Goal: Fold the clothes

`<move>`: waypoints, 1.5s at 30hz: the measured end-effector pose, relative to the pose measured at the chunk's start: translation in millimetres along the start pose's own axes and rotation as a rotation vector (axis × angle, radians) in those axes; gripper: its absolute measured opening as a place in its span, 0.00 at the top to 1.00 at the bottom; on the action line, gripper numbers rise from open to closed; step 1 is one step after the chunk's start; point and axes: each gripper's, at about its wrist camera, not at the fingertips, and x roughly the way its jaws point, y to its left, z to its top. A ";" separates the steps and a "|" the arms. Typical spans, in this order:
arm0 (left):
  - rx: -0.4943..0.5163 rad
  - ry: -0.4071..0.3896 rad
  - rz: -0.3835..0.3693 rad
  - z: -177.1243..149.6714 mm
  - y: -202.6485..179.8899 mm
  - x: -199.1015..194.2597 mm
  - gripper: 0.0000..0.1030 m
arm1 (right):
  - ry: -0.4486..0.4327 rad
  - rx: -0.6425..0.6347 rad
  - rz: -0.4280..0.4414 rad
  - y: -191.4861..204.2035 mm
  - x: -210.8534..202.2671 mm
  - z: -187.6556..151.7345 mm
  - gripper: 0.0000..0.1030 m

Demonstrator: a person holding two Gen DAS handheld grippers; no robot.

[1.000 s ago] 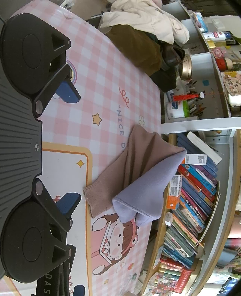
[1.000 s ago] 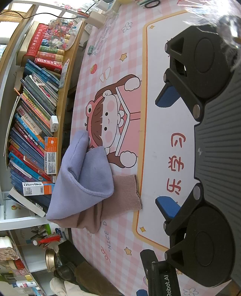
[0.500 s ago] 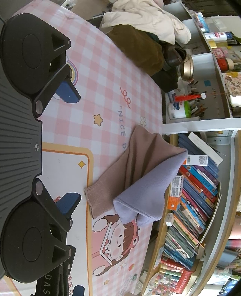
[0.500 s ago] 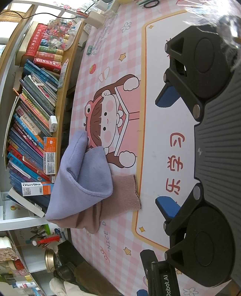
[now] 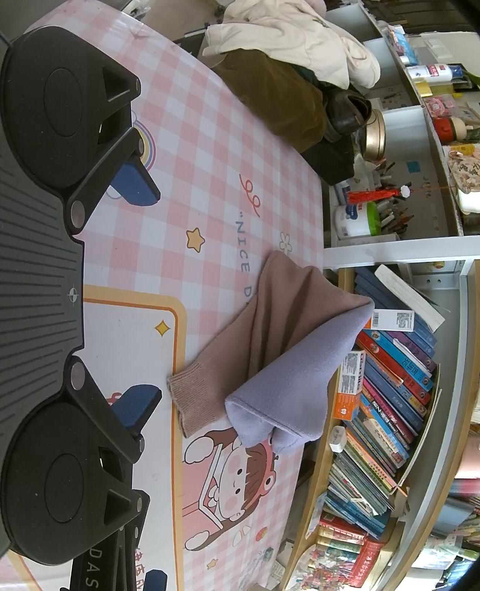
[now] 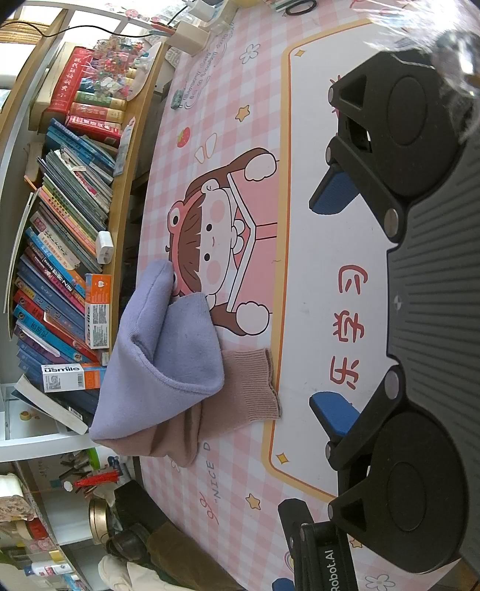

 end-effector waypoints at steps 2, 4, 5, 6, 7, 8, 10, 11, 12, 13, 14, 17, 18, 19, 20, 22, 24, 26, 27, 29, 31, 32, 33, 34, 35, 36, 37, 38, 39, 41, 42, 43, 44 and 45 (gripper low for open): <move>-0.001 0.000 0.000 0.4 0.1 0.2 0.00 | 0.000 0.000 0.000 -0.2 0.2 0.1 0.00; -0.001 -0.002 0.001 0.4 -0.2 0.2 0.00 | 0.001 0.001 0.000 -0.2 0.2 0.3 0.00; -0.002 -0.003 0.001 0.6 -0.2 0.3 0.00 | 0.002 0.001 0.000 -0.1 0.2 0.3 0.00; -0.002 -0.004 0.002 0.7 -0.1 0.4 0.00 | 0.002 0.002 0.000 -0.1 0.2 0.4 0.00; -0.003 -0.003 0.002 0.8 0.0 1.0 0.00 | 0.002 0.002 0.000 -0.3 0.2 0.5 0.00; -0.003 -0.002 0.001 0.9 0.1 1.4 0.00 | 0.002 0.002 0.000 -0.4 0.2 0.7 0.00; -0.003 -0.002 0.001 1.1 -0.3 2.1 0.00 | 0.003 0.001 0.000 -0.8 0.7 1.0 0.00; -0.003 -0.002 0.001 1.1 -0.6 2.3 0.00 | 0.003 0.001 0.000 -0.8 0.9 1.1 0.00; -0.003 -0.002 0.001 0.9 -0.8 2.4 0.00 | 0.004 0.001 0.001 -0.9 1.3 1.2 0.00; -0.003 -0.002 0.001 0.8 -1.0 2.6 0.00 | 0.005 0.001 0.000 -0.9 1.6 1.4 0.00; -0.004 -0.002 0.002 0.7 -1.2 2.8 0.00 | 0.006 0.001 0.001 -0.8 1.9 1.6 0.00; -0.004 0.001 0.004 0.3 -0.7 3.7 0.00 | 0.008 0.000 0.002 -1.1 3.0 1.9 0.00; -0.004 0.001 0.004 0.6 -0.7 4.1 0.00 | 0.008 0.000 0.002 -1.1 3.1 2.1 0.00; -0.005 0.000 0.003 0.8 -0.8 4.5 0.00 | 0.008 0.000 0.002 -1.1 3.2 2.3 0.00; -0.005 0.000 0.003 0.9 -0.8 4.7 0.00 | 0.007 0.000 0.001 -1.2 3.2 2.6 0.00; -0.004 -0.002 0.002 1.0 -0.9 5.2 0.00 | 0.007 0.001 -0.001 -1.2 3.2 2.7 0.00; -0.003 -0.002 0.001 0.9 -1.1 5.8 0.00 | 0.007 0.002 -0.003 -1.5 3.2 2.7 0.00; -0.001 0.002 0.003 0.5 -1.5 6.6 0.00 | 0.008 0.004 -0.005 -2.0 3.3 2.6 0.00; 0.000 0.007 0.005 0.4 -1.6 7.1 0.00 | 0.009 0.005 -0.005 -2.3 3.5 2.7 0.00; 0.000 0.017 0.007 0.3 -1.7 8.1 0.00 | 0.014 0.006 -0.004 -2.1 3.9 2.4 0.00; 0.000 0.027 0.005 0.1 -1.7 9.2 0.00 | 0.024 0.009 0.001 -1.5 4.8 2.4 0.00; 0.000 0.031 0.004 -0.1 -1.7 9.7 0.00 | 0.026 0.009 0.004 -1.1 4.9 2.2 0.00; 0.000 0.036 0.003 -0.2 -1.6 10.2 0.00 | 0.027 0.008 0.005 -0.4 4.7 2.0 0.00; 0.002 0.036 0.001 -0.2 -1.7 10.3 0.00 | 0.028 0.007 0.006 0.2 4.6 1.8 0.00; 0.005 0.035 0.002 -0.2 -1.9 10.1 0.00 | 0.028 0.005 0.008 0.8 4.4 1.6 0.00; 0.007 0.033 0.000 -0.2 -2.0 9.9 0.00 | 0.029 0.005 0.009 1.4 4.2 1.5 0.00; 0.010 0.030 -0.003 -0.2 -2.2 9.7 0.00 | 0.028 0.006 0.007 1.7 4.0 1.5 0.00; 0.014 0.029 -0.006 -0.2 -2.3 9.4 0.00 | 0.027 0.007 0.005 1.9 3.8 1.6 0.00; 0.019 0.027 -0.010 -0.1 -2.4 9.2 0.00 | 0.027 0.009 0.003 2.3 3.4 1.8 0.00; 0.028 0.023 -0.018 0.0 -2.6 8.8 0.00 | 0.026 0.014 -0.003 3.3 2.9 1.8 0.00; 0.032 0.021 -0.021 0.0 -2.3 8.4 0.00 | 0.025 0.015 -0.006 3.8 2.5 1.8 0.00; 0.036 0.018 -0.024 0.1 -1.8 8.0 0.00 | 0.024 0.017 -0.010 4.5 2.1 1.9 0.00; 0.039 0.014 -0.026 0.4 -1.1 7.8 0.00 | 0.023 0.019 -0.013 5.3 1.7 2.1 0.00; 0.042 0.010 -0.028 0.8 -0.4 7.5 0.00 | 0.022 0.020 -0.016 6.3 1.3 2.1 0.00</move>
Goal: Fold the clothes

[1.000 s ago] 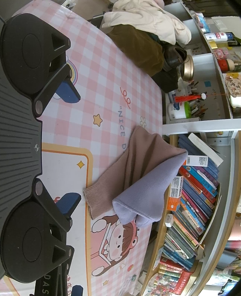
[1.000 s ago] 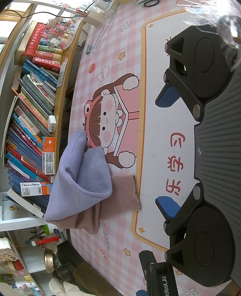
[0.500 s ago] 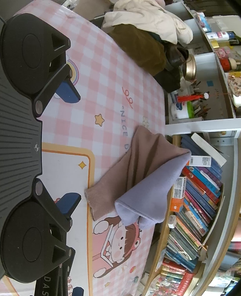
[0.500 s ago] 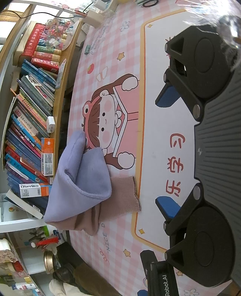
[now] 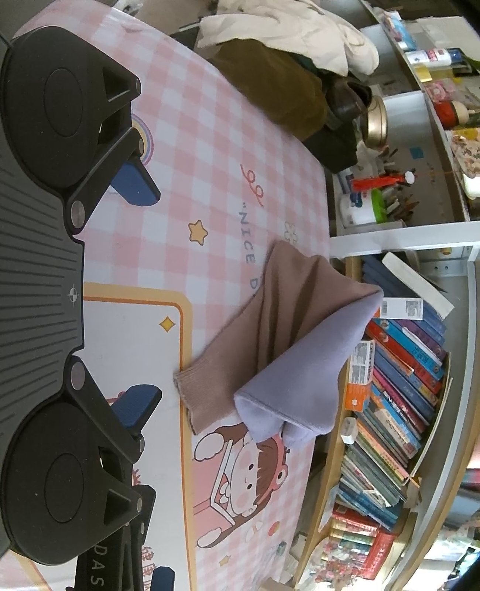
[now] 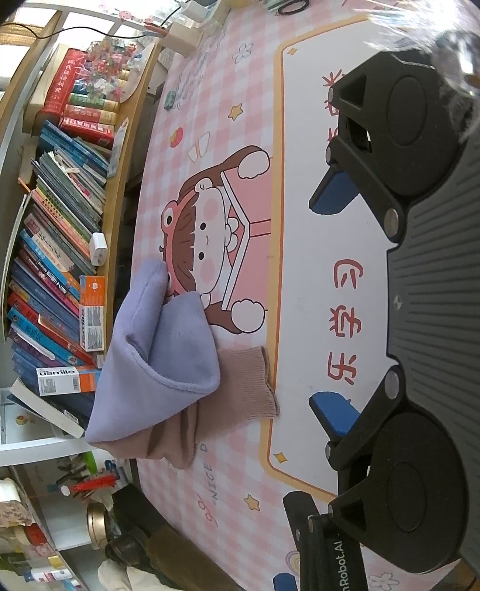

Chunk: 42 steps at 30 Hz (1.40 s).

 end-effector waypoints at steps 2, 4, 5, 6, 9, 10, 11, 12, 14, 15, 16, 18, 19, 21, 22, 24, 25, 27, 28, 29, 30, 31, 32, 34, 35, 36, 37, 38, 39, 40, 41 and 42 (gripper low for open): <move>0.005 -0.009 -0.004 0.7 1.5 -0.5 0.00 | -0.002 0.003 -0.006 2.1 -0.6 0.1 0.00; 0.013 -0.022 -0.009 1.1 3.4 -1.2 0.00 | -0.007 0.008 -0.011 3.8 -1.7 0.0 0.00; 0.018 -0.027 -0.010 1.2 4.1 -1.2 0.00 | -0.008 0.012 -0.012 4.8 -2.2 -0.1 0.00; 0.022 -0.031 -0.011 1.4 4.6 -1.1 0.00 | -0.010 0.015 -0.014 5.8 -2.8 -0.1 0.00; 0.035 -0.040 -0.015 1.2 7.4 -0.9 0.00 | -0.013 0.027 -0.018 8.9 -4.5 -0.5 0.00; 0.039 -0.042 -0.017 1.1 8.3 -0.8 0.00 | -0.013 0.031 -0.018 10.1 -5.1 -0.8 0.00; 0.044 -0.046 -0.020 1.0 9.2 -0.7 0.00 | -0.012 0.035 -0.018 11.2 -5.6 -1.0 0.00; 0.049 -0.053 -0.024 0.6 10.0 -1.0 0.00 | -0.011 0.038 -0.021 12.2 -6.0 -1.1 0.00; 0.052 -0.072 -0.039 0.0 12.5 -1.8 0.00 | -0.010 0.043 -0.028 14.3 -7.0 -1.6 0.00; 0.048 -0.084 -0.052 -0.2 14.1 -2.4 0.00 | -0.011 0.047 -0.032 14.9 -7.7 -1.8 0.00; 0.043 -0.096 -0.065 -0.3 15.7 -3.0 0.00 | -0.012 0.052 -0.038 14.9 -8.3 -1.9 0.00; 0.033 -0.102 -0.098 -0.2 17.8 -3.0 0.00 | -0.012 0.064 -0.047 13.7 -9.0 -1.7 0.00; 0.034 -0.105 -0.108 -0.4 17.7 -3.1 0.00 | -0.011 0.070 -0.051 12.9 -9.2 -1.7 0.00; 0.041 -0.113 -0.125 -0.6 15.9 -4.2 0.00 | -0.009 0.080 -0.055 11.3 -9.1 -0.8 0.00; 0.043 -0.117 -0.129 -0.3 15.0 -4.7 0.00 | -0.007 0.086 -0.054 10.6 -8.7 -0.1 0.00; 0.043 -0.123 -0.129 0.3 14.2 -5.5 0.00 | -0.006 0.092 -0.044 9.6 -7.5 1.8 0.00; 0.039 -0.124 -0.126 0.8 14.1 -5.7 0.00 | -0.008 0.093 -0.043 9.1 -7.0 2.8 0.00; 0.032 -0.126 -0.119 1.7 14.0 -6.0 0.00 | -0.010 0.091 -0.033 7.3 -5.8 4.5 0.00; 0.024 -0.125 -0.111 2.5 13.2 -5.7 0.00 | -0.010 0.089 -0.026 6.0 -5.2 5.1 0.00; 0.015 -0.125 -0.102 3.5 12.2 -5.2 0.00 | -0.010 0.087 -0.016 3.8 -4.8 5.7 0.00; 0.006 -0.124 -0.093 4.4 11.2 -4.7 0.00 | -0.009 0.087 -0.008 1.5 -4.5 6.4 0.00; 0.001 -0.118 -0.079 5.2 8.3 -3.4 0.00 | -0.010 0.086 0.000 -2.5 -4.1 6.8 0.00; -0.003 -0.111 -0.064 5.9 5.1 -1.9 0.00 | -0.010 0.087 0.009 -6.8 -3.5 7.1 0.00; -0.004 -0.095 -0.029 7.2 -3.1 1.7 0.00 | -0.006 0.097 0.024 -18.5 0.5 9.1 0.00; -0.001 -0.086 -0.010 7.6 -8.2 4.2 0.00 | -0.004 0.102 0.031 -24.6 2.6 10.2 0.00; 0.002 -0.076 -0.007 8.5 -13.5 6.5 0.00 | -0.001 0.108 0.036 -31.5 5.2 11.9 0.00; 0.005 -0.066 -0.007 9.4 -18.8 8.7 0.00 | 0.001 0.114 0.041 -38.6 7.8 13.7 0.00; 0.008 -0.056 -0.006 10.3 -24.1 10.9 0.00 | 0.000 0.124 0.048 -46.2 10.5 15.9 0.00; 0.012 -0.050 -0.008 11.6 -29.8 12.4 0.00 | -0.002 0.138 0.060 -54.4 13.5 18.6 0.00; 0.018 -0.046 -0.004 13.2 -35.3 13.9 0.00 | -0.002 0.150 0.070 -60.9 16.0 20.7 0.00; 0.023 -0.041 0.000 15.0 -40.8 15.4 0.00 | 0.000 0.163 0.087 -68.1 19.1 23.5 0.00; 0.028 -0.040 0.005 17.6 -45.6 17.2 0.00 | 0.001 0.176 0.103 -75.4 22.2 26.3 0.00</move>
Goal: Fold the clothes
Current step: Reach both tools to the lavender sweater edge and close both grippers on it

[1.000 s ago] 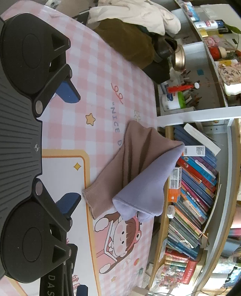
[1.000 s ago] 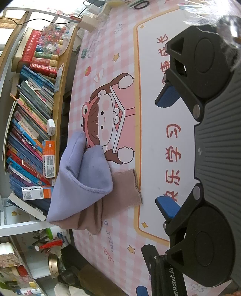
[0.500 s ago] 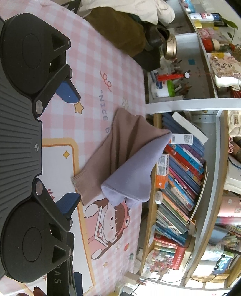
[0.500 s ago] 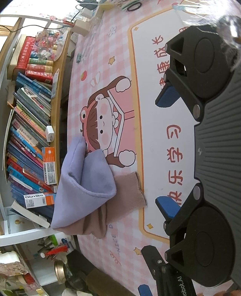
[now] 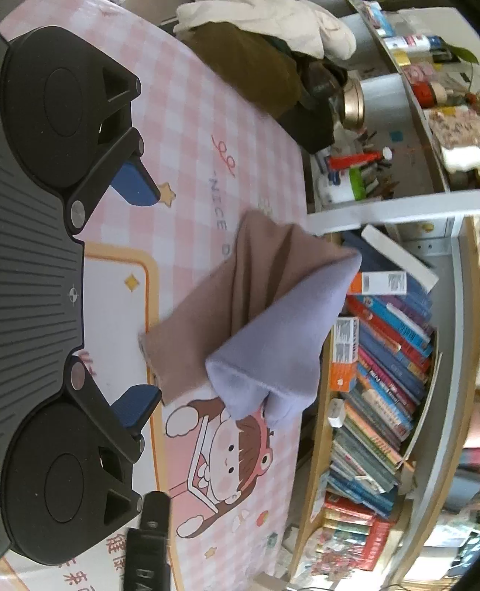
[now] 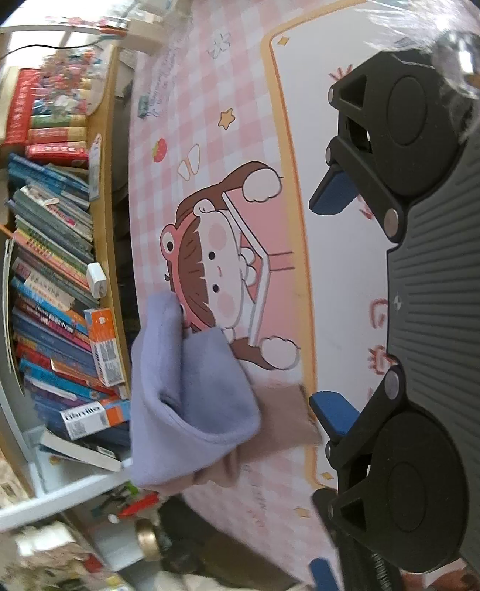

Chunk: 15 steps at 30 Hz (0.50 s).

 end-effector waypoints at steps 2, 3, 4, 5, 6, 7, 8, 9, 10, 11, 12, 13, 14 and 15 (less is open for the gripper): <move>0.005 0.000 0.021 5.5 -8.3 3.6 0.00 | 0.007 0.024 0.033 -13.0 5.5 8.6 0.00; 0.003 -0.001 0.040 8.1 -11.7 5.2 0.00 | 0.011 0.032 0.046 -17.8 8.0 12.5 0.01; 0.001 -0.003 0.053 10.8 -14.2 6.4 0.00 | 0.013 0.038 0.060 -22.3 10.6 17.0 0.01; -0.003 -0.005 0.064 13.6 -16.4 7.6 0.00 | 0.014 0.041 0.076 -25.8 12.7 21.2 0.02; -0.006 -0.007 0.075 16.4 -18.6 8.8 0.00 | 0.014 0.044 0.093 -29.3 14.9 25.4 0.02; -0.003 -0.011 0.089 19.2 -21.6 10.1 0.00 | 0.014 0.049 0.115 -32.5 17.4 30.1 0.02; 0.001 -0.014 0.104 22.0 -24.7 11.5 0.00 | 0.014 0.056 0.139 -35.7 20.0 35.0 0.02; 0.006 -0.017 0.120 24.9 -28.1 13.2 0.00 | 0.020 0.071 0.168 -39.4 23.6 40.6 0.02; 0.010 -0.019 0.136 27.8 -31.6 15.0 0.00 | 0.027 0.089 0.199 -43.1 27.3 46.3 0.02; 0.012 -0.022 0.146 30.4 -34.5 16.5 0.00 | 0.040 0.119 0.238 -47.6 32.3 52.5 0.02; 0.015 -0.025 0.153 33.8 -38.3 18.3 0.00 | 0.053 0.149 0.277 -52.0 37.3 58.8 0.03; 0.020 -0.027 0.160 37.4 -42.3 20.1 0.00 | 0.068 0.178 0.315 -55.8 42.9 65.1 0.03; 0.024 -0.030 0.167 40.9 -46.3 21.9 0.00 | 0.077 0.196 0.338 -58.1 47.1 70.0 0.05; 0.034 -0.035 0.168 44.0 -50.4 23.4 0.00 | 0.082 0.210 0.351 -59.7 50.4 74.8 0.06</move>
